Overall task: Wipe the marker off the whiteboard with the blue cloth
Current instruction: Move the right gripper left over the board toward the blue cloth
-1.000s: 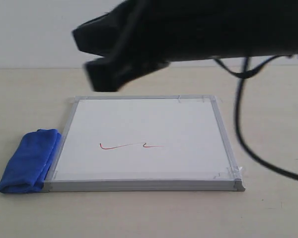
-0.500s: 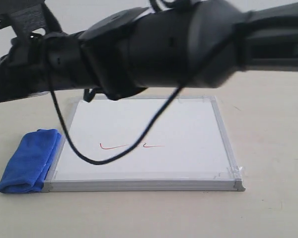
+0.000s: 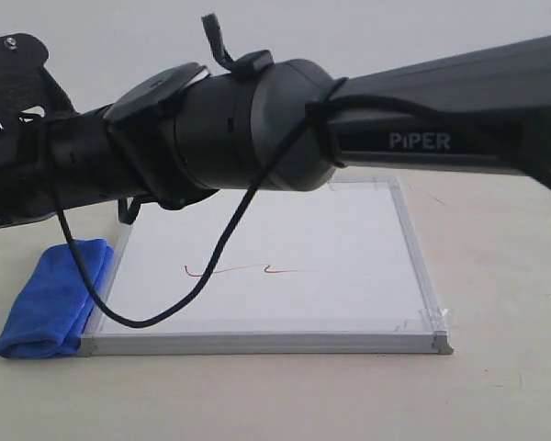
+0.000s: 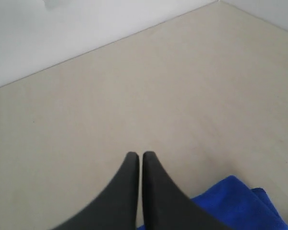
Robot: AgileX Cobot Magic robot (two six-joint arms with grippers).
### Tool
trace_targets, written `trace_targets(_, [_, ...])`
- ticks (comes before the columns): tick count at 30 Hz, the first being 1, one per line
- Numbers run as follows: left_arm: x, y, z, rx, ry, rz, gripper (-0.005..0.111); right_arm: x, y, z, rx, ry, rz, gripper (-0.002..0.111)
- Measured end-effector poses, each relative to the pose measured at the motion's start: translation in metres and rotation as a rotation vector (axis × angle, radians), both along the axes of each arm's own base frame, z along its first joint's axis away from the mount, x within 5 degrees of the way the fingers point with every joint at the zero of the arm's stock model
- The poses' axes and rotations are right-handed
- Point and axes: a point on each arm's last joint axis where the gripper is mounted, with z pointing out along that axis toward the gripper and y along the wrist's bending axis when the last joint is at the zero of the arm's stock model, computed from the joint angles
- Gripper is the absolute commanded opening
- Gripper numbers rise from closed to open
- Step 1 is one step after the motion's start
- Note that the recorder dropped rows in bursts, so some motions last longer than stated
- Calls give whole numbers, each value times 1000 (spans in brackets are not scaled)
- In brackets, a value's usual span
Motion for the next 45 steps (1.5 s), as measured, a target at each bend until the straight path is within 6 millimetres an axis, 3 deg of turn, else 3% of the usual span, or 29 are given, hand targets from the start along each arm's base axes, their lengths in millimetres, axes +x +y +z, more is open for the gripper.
trace_targets(8, [0, 0, 0, 0, 0, 0, 4, 3, -4, -3, -18, 58, -37, 0])
trace_targets(14, [0, 0, 0, 0, 0, 0, 4, 9, -9, -6, -4, 154, -176, 0])
trace_targets(24, [0, 0, 0, 0, 0, 0, 4, 21, -25, -25, 35, 96, -337, 0])
trace_targets(26, [0, 0, 0, 0, 0, 0, 4, 21, -27, -31, 23, 85, -330, 5])
trace_targets(34, [0, 0, 0, 0, 0, 0, 4, 21, -17, -81, -57, 148, -317, 63])
trace_targets(39, [0, 0, 0, 0, 0, 0, 4, 22, -7, -100, -123, 195, -303, 70])
trace_targets(45, [0, 0, 0, 0, 0, 0, 4, 22, 12, -103, -124, 194, -276, 70])
